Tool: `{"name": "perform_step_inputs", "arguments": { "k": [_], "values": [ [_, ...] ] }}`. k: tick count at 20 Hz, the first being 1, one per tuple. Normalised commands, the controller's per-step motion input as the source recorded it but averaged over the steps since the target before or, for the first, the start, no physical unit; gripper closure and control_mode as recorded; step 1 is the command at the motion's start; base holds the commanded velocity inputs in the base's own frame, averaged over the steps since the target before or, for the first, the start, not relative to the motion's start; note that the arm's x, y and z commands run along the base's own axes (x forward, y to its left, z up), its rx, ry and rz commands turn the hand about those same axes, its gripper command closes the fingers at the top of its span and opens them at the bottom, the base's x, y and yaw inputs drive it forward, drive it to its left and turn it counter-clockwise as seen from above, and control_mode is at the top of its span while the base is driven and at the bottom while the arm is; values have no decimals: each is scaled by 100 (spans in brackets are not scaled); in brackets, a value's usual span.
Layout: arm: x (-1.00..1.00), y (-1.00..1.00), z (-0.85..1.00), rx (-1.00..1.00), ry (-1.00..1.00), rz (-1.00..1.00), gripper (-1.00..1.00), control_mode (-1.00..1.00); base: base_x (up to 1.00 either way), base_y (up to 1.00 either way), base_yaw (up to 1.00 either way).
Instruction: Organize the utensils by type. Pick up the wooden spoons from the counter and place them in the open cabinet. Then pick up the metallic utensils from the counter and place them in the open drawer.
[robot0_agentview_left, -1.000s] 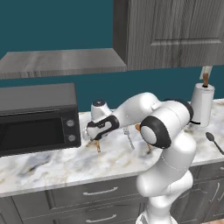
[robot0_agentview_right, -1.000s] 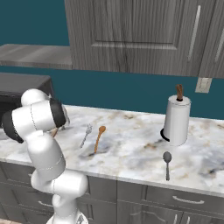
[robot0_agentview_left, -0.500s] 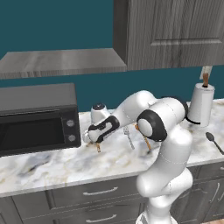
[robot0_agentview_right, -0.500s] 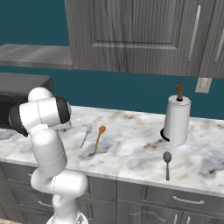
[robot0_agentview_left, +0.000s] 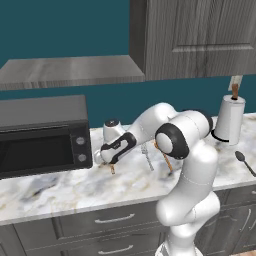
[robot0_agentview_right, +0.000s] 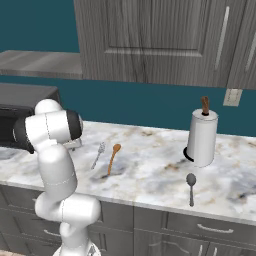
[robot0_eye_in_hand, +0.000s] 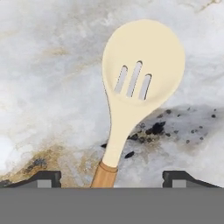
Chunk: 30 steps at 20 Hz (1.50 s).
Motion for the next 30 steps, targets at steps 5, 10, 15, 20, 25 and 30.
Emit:
{"name": "perform_step_inputs", "arguments": {
  "k": [5,10,15,20,25,30],
  "values": [
    [2,-1,-26,0,0,0,100,-100,0,0,0],
    [-7,-28,-20,0,0,0,100,-100,0,0,0],
    [-31,-54,-1,3,0,0,100,-100,0,0,0],
    [-31,-46,29,4,-1,0,100,-100,0,0,0],
    [-31,-16,81,0,0,4,100,-100,0,0,0],
    [-47,-3,84,0,0,6,100,-100,0,0,0]
  ]
}}
